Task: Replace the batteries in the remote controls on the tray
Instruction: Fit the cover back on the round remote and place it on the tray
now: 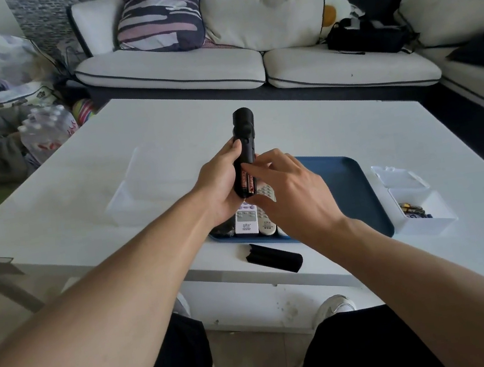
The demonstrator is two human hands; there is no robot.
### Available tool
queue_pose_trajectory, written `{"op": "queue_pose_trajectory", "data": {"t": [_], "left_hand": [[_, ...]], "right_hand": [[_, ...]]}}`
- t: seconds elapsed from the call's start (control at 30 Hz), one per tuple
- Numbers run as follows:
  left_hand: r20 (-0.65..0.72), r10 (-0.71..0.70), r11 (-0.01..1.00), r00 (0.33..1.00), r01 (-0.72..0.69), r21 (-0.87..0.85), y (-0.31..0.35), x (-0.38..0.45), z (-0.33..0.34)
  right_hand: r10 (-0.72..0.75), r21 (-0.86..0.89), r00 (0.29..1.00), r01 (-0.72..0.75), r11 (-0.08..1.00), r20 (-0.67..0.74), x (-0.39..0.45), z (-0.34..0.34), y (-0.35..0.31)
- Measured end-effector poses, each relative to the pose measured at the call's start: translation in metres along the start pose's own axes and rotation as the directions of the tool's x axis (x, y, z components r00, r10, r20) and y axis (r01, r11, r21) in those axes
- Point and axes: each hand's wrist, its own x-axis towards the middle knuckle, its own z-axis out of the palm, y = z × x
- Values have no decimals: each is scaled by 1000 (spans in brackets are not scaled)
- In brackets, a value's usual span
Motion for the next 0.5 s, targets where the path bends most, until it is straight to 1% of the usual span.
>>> {"op": "queue_pose_trajectory", "data": {"t": [0.13,0.33,0.5], "left_hand": [[-27,6,1000,1000,-6,-4,1,2,-3],[-45,17,1000,999,-16,7,2,1,-7],[-54,41,999,998,-40,27,2,-3,-6]], "right_hand": [[13,-28,1000,-13,1000,-4,2,2,-3],[-23,-78,1000,23,997,2,3,7,-4],[-25,-82,998,31,996,62,5,4,-7]]}}
